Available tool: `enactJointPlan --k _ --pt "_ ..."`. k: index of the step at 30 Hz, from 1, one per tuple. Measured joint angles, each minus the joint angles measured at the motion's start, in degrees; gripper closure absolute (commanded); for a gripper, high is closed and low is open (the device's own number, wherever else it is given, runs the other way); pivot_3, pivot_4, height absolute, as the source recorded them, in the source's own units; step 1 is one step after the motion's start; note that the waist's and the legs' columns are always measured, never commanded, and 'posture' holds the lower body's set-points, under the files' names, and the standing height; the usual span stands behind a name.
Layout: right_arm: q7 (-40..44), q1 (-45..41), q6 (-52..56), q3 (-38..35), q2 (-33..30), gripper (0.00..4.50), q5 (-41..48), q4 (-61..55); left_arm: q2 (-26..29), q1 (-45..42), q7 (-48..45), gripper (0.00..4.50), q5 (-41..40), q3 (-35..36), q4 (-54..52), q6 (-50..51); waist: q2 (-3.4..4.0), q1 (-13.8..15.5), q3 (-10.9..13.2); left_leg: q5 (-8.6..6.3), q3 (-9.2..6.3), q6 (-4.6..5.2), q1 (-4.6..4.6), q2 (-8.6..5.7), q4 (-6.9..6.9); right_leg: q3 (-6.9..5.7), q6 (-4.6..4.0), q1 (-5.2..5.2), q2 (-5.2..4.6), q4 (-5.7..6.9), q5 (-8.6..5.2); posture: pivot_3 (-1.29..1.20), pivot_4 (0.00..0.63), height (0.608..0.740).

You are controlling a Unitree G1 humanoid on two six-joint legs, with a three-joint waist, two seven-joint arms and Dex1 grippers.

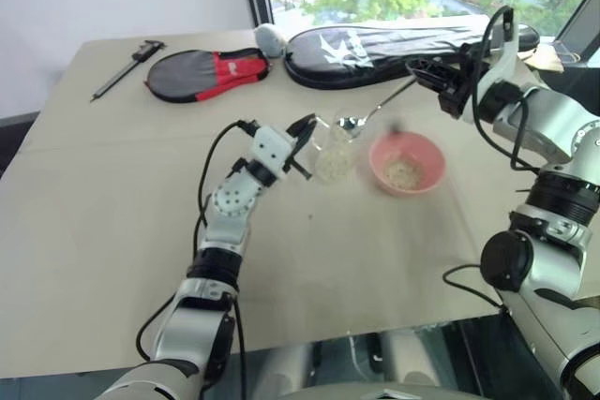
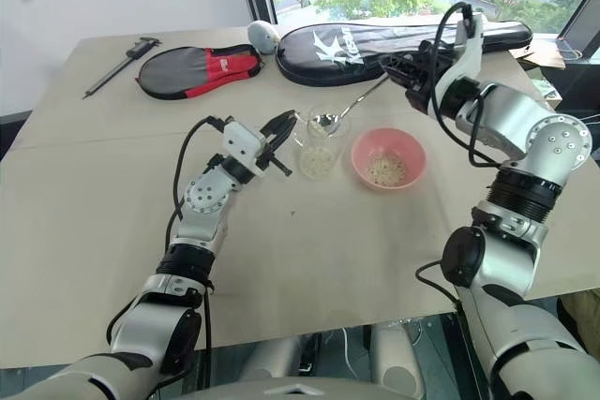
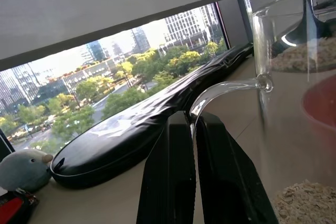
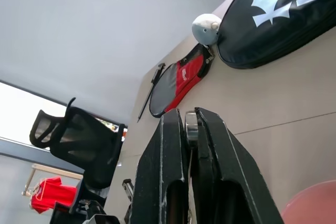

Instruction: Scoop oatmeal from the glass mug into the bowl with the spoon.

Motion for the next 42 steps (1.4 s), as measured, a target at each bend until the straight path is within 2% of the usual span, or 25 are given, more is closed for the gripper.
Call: enactJointPlan --k 17,23,30,37,42 --pt "-4.8 6.2 -7.9 3.4 -6.8 4.5 13.3 -1.3 -0.6 -3.2 -0.5 4.42 0.8 -0.8 8.2 -3.6 0.0 0.1 0.0 -0.08 0.07 0.15 0.0 0.01 0.05 0.05 0.01 0.0 0.0 0.06 0.0 0.0 0.15 0.74" --pt "-6.4 8.5 -11.2 4.7 -11.8 4.5 19.3 -2.9 -0.5 -4.1 -0.3 4.42 0.9 -0.8 10.6 -4.8 -0.01 0.2 0.0 -0.09 0.08 0.18 0.0 0.01 0.06 0.06 0.01 0.01 0.0 0.05 0.01 0.0 0.15 0.74" --pt "-6.2 12.9 -13.1 6.1 -16.8 4.5 21.2 -2.9 0.8 -4.3 0.9 4.42 0.9 0.0 11.3 -5.1 -0.01 0.1 0.0 -0.11 0.14 0.23 0.02 0.03 0.08 0.14 0.02 0.01 0.0 0.09 0.01 0.0 0.15 0.74" --pt "0.2 14.7 -13.0 10.0 -21.1 4.5 15.7 -1.5 1.5 -2.4 1.3 4.42 -2.5 3.6 10.5 -2.9 -0.01 0.2 0.0 -0.14 0.25 0.28 0.05 0.04 0.13 0.21 0.07 0.02 0.03 0.1 0.04 0.0 0.15 0.74" --pt "12.6 16.1 -14.2 18.6 -25.3 4.5 -1.0 -6.5 1.3 -0.6 1.5 4.42 -2.9 3.7 8.5 -2.0 -0.02 0.2 0.0 -0.19 0.25 0.36 -0.02 0.04 0.28 0.2 0.11 0.02 0.03 0.06 0.06 0.0 0.15 0.74"
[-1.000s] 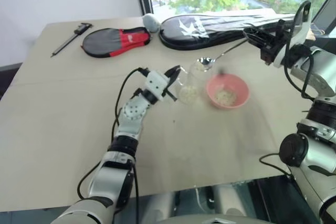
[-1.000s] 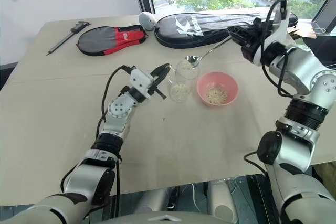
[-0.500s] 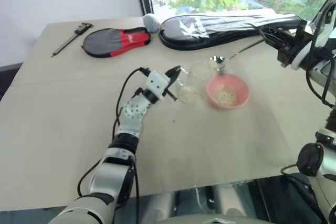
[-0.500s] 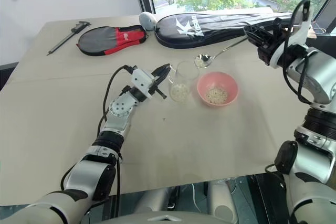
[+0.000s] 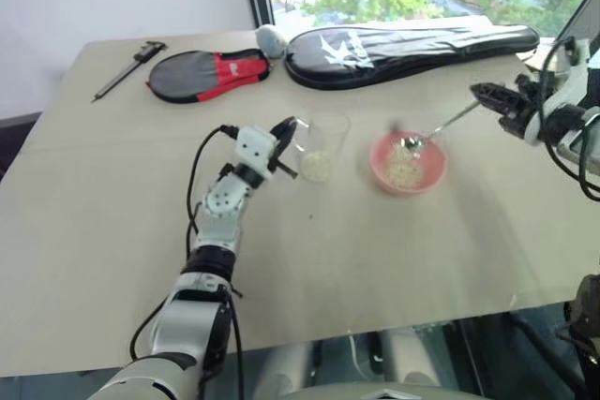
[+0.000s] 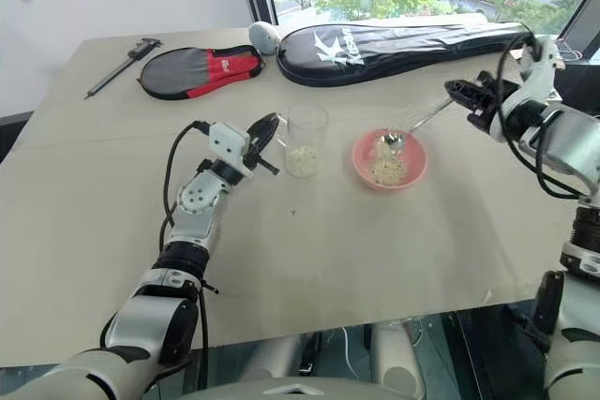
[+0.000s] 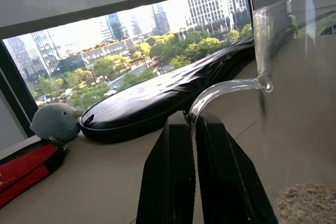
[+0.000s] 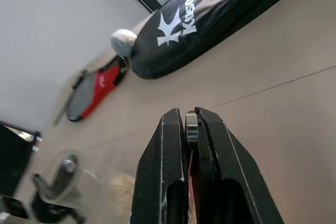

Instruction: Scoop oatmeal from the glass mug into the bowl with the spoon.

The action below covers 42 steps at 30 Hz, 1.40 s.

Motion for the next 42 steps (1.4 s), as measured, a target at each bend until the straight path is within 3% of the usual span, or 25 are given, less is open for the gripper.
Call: enactJointPlan --k 7,14,20,24,29,34,41,42 --pt "22.8 0.4 -12.9 16.6 -7.3 4.5 -28.1 -13.4 -0.6 2.6 2.5 4.42 -0.1 0.4 -4.0 2.0 0.0 0.0 0.0 0.0 -0.04 -0.03 -0.04 -0.02 0.18 -0.08 0.08 0.01 0.03 -0.04 0.04 0.0 0.15 0.74" --pt "35.9 0.4 -21.6 22.0 -8.5 4.5 -42.6 -17.6 -0.6 5.4 4.3 4.42 -0.1 0.4 -8.2 3.9 -0.01 0.2 0.0 0.11 -0.04 -0.21 -0.06 -0.04 0.29 -0.05 0.13 0.04 0.0 -0.05 0.08 0.0 0.15 0.74" --pt "29.2 -3.6 -12.2 12.8 1.5 4.5 -35.8 -13.0 -1.0 7.6 4.9 4.42 -0.1 0.3 -11.4 5.6 -0.02 0.2 0.0 0.11 -0.05 -0.23 -0.06 -0.03 0.28 0.01 0.11 0.03 -0.01 -0.06 0.12 0.0 0.15 0.74" --pt "19.5 -11.4 -6.0 3.2 11.3 4.5 -24.1 -11.2 -1.7 8.5 3.7 4.42 -1.0 0.0 -12.6 6.0 -0.01 0.0 0.0 0.11 -0.07 -0.22 -0.06 -0.01 0.25 0.03 0.08 0.02 0.01 -0.06 0.13 0.0 0.15 0.74" --pt "8.6 -15.1 -1.7 -1.0 20.8 4.5 -12.9 -9.9 -1.8 8.6 3.9 4.42 -0.7 -0.1 -13.0 5.9 -0.03 0.1 0.0 0.11 -0.14 -0.22 -0.07 -0.04 0.25 -0.03 0.09 0.03 -0.02 -0.07 0.14 0.0 0.15 0.74" --pt "5.2 -13.1 0.4 2.3 24.3 4.5 -11.4 -10.6 -1.9 8.6 4.5 4.42 -0.4 -0.1 -13.0 5.8 -0.02 0.1 0.0 0.11 -0.15 -0.22 -0.09 -0.05 0.25 -0.08 0.09 0.01 -0.02 -0.06 0.14 0.0 0.15 0.74" --pt "8.2 -8.9 0.8 9.0 23.6 4.5 -18.1 -10.7 -2.4 9.0 5.1 4.42 0.5 -0.2 -13.0 5.8 -0.01 -0.1 0.0 0.11 -0.13 -0.22 -0.06 -0.06 0.26 -0.07 0.08 0.01 0.0 -0.01 0.13 0.0 0.15 0.74" --pt "8.7 -8.5 0.8 9.8 24.0 4.14 -18.6 -10.8 -2.8 9.3 5.2 4.49 0.6 -0.2 -13.1 5.8 -0.01 -0.1 0.0 0.11 -0.13 -0.22 -0.05 -0.05 0.26 -0.06 0.08 0.01 0.01 0.0 0.13 0.0 0.15 0.74"
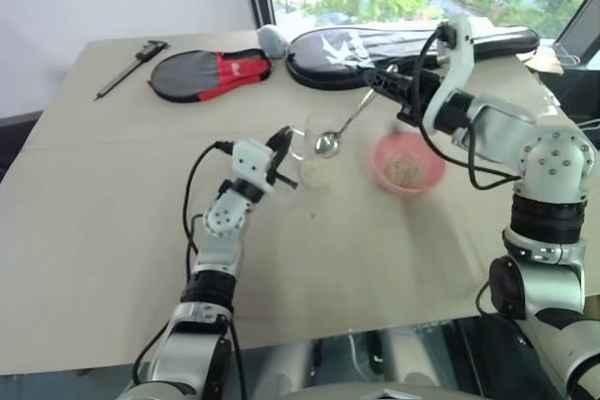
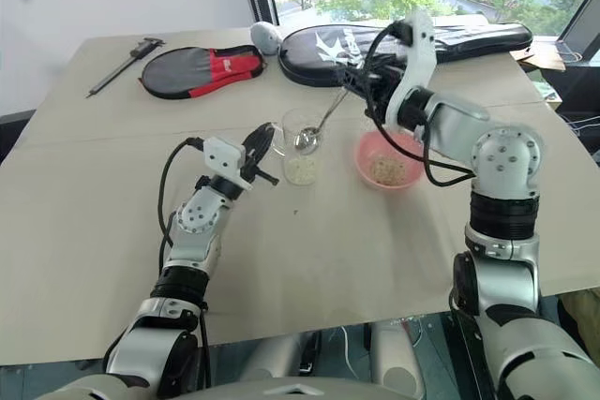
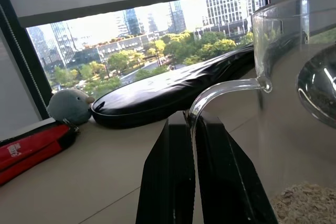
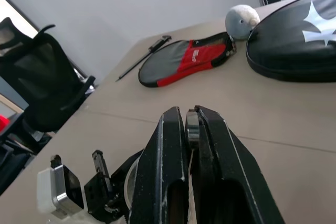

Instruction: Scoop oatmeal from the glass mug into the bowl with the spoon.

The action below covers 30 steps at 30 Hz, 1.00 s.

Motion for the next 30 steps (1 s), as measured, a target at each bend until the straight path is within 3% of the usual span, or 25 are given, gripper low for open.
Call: enactJointPlan --k 1,2,9,14,15,16,20,30 --pt "0.6 0.5 0.1 1.0 0.7 3.73 -0.6 0.0 -0.4 0.4 0.4 4.5 0.0 0.0 -0.1 -0.1 0.0 -0.1 0.0 0.0 0.01 0.0 0.0 0.0 0.0 0.02 0.0 -0.01 0.0 0.02 0.0 0.0 0.15 0.74" --pt "0.7 0.6 0.1 1.3 0.9 3.59 -0.7 0.0 -0.5 0.5 0.4 4.5 0.0 0.0 -0.1 -0.1 0.0 -0.1 0.0 0.0 0.01 0.0 0.0 0.0 0.0 0.01 0.0 -0.01 0.0 0.03 0.0 0.0 0.15 0.74" --pt "3.1 0.6 -2.6 2.6 1.5 0.4 -6.2 -0.2 -0.5 0.6 0.8 4.5 0.1 0.1 -0.1 -0.2 0.0 0.0 0.0 0.0 0.0 0.0 0.01 -0.01 0.02 -0.02 0.0 0.0 0.0 0.04 0.0 0.0 0.15 0.74" --pt "4.3 0.4 -5.2 2.6 1.7 0.4 -9.8 -0.1 -0.5 0.7 0.7 4.5 0.0 0.1 -0.1 -0.4 0.0 0.0 0.0 0.0 0.0 0.0 0.01 -0.01 0.02 -0.01 0.0 0.0 0.01 0.04 0.0 0.0 0.15 0.74" --pt "4.7 0.4 -5.4 2.6 1.8 0.34 -10.3 -0.1 -0.5 0.8 0.6 3.79 -0.1 0.1 -0.1 -0.5 0.0 0.0 0.0 0.0 0.0 0.0 0.01 -0.01 0.02 -0.01 0.0 0.0 0.0 0.04 0.0 0.0 0.15 0.74" --pt "4.8 0.4 -5.4 2.6 1.9 0.34 -10.5 -0.1 -0.5 0.8 0.6 3.62 -0.2 0.1 -0.1 -0.7 0.0 0.0 0.0 0.0 0.0 0.0 0.01 -0.01 0.02 -0.01 0.0 0.0 0.0 0.04 0.0 0.0 0.15 0.74" --pt "5.9 0.4 -5.5 2.5 2.6 0.34 -11.2 -0.1 -0.5 1.0 0.3 1.79 -0.2 0.1 -0.1 -1.5 0.0 0.0 0.0 0.0 -0.01 0.0 0.02 -0.01 0.02 -0.01 0.0 0.0 0.0 0.04 0.0 0.0 0.15 0.74" --pt "7.3 0.4 -5.2 2.2 2.8 0.34 -11.6 -1.2 0.2 3.4 0.4 1.79 0.0 0.1 -0.9 -2.1 0.01 0.0 0.0 0.0 -0.01 0.01 0.03 -0.01 0.01 -0.01 0.0 0.0 0.01 0.04 0.0 0.0 0.15 0.74"
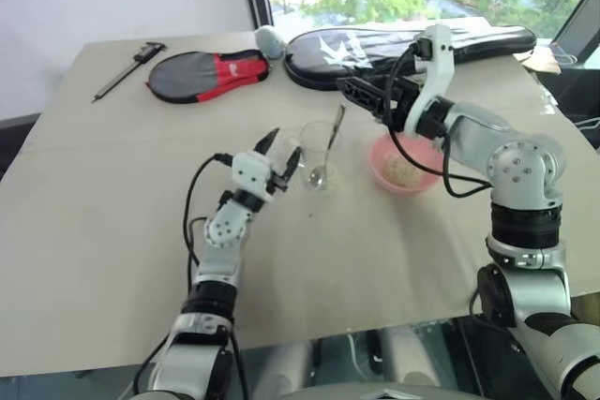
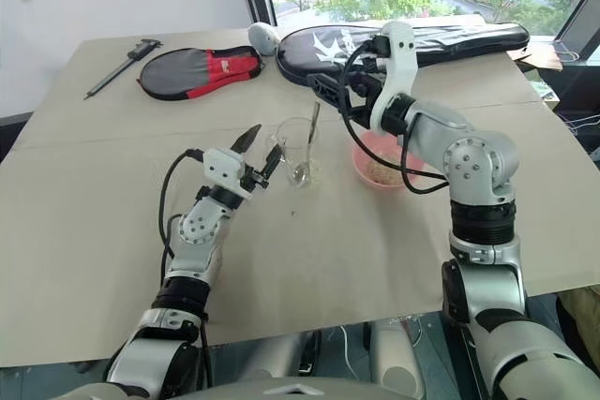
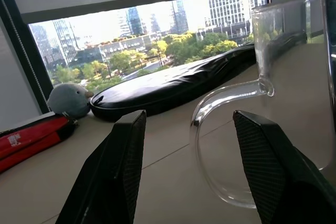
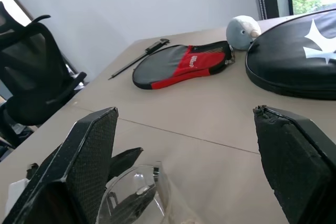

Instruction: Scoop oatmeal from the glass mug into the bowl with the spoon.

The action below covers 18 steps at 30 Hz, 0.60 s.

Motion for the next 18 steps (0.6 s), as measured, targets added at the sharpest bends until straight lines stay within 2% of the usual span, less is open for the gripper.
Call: enactJointPlan --k 3,7,9,12,16,17,18 --pt "1.5 0.7 0.1 -0.2 -1.1 0.34 0.0 -0.8 0.7 2.0 -0.1 1.79 -0.2 0.0 -2.7 0.5 0.0 0.0 0.0 0.0 -0.01 0.0 -0.01 0.0 0.0 0.0 0.0 0.0 -0.01 -0.01 0.0 0.0 0.15 0.74" --pt "5.6 5.9 -7.3 0.2 -4.2 0.34 -5.6 -3.3 2.2 6.6 -1.4 1.79 -1.9 0.1 -9.5 3.5 0.0 0.1 0.0 -0.01 -0.02 0.0 -0.01 0.0 -0.02 -0.03 0.01 0.02 -0.01 -0.09 0.0 0.0 0.15 0.74" --pt "9.0 12.9 -14.3 -0.2 -6.4 0.34 -9.9 -5.3 3.9 12.5 -2.2 1.79 -3.6 0.3 -16.2 7.3 0.0 0.1 0.0 -0.01 -0.01 0.0 0.0 0.01 -0.1 -0.02 0.01 0.05 -0.01 -0.19 -0.01 0.0 0.15 0.74" --pt "12.8 19.7 -19.0 -1.0 -7.2 0.34 -11.5 -6.3 5.3 17.3 -2.5 1.79 -5.3 0.9 -21.5 12.4 0.03 0.1 0.0 -0.01 -0.01 0.01 -0.02 0.03 -0.11 -0.01 0.01 0.02 0.01 -0.19 -0.01 0.0 0.15 0.74" --pt "22.2 36.4 -27.8 -5.8 -12.1 0.34 -12.8 -11.8 6.5 27.5 -2.4 1.79 -8.5 1.5 -34.1 19.0 0.09 0.5 0.0 -0.17 -0.09 0.25 0.07 0.05 -0.16 -0.13 0.03 0.27 0.01 -0.42 -0.02 0.0 0.15 0.74" --pt "26.7 43.7 -31.3 -6.9 -15.0 0.34 -14.7 -12.8 6.6 31.9 -2.3 1.79 -9.2 2.2 -37.5 21.2 0.12 0.5 0.0 -0.19 -0.09 0.29 0.19 0.07 -0.18 -0.14 0.04 0.44 0.02 -0.54 -0.03 0.0 0.15 0.74" --pt "27.6 45.2 -31.9 -7.0 -15.4 0.34 -15.1 -12.8 6.7 33.0 -2.2 1.79 -9.3 2.4 -38.0 21.6 0.14 0.5 0.0 -0.2 -0.08 0.3 0.22 0.07 -0.18 -0.14 0.05 0.52 0.02 -0.6 -0.03 0.0 0.15 0.74"
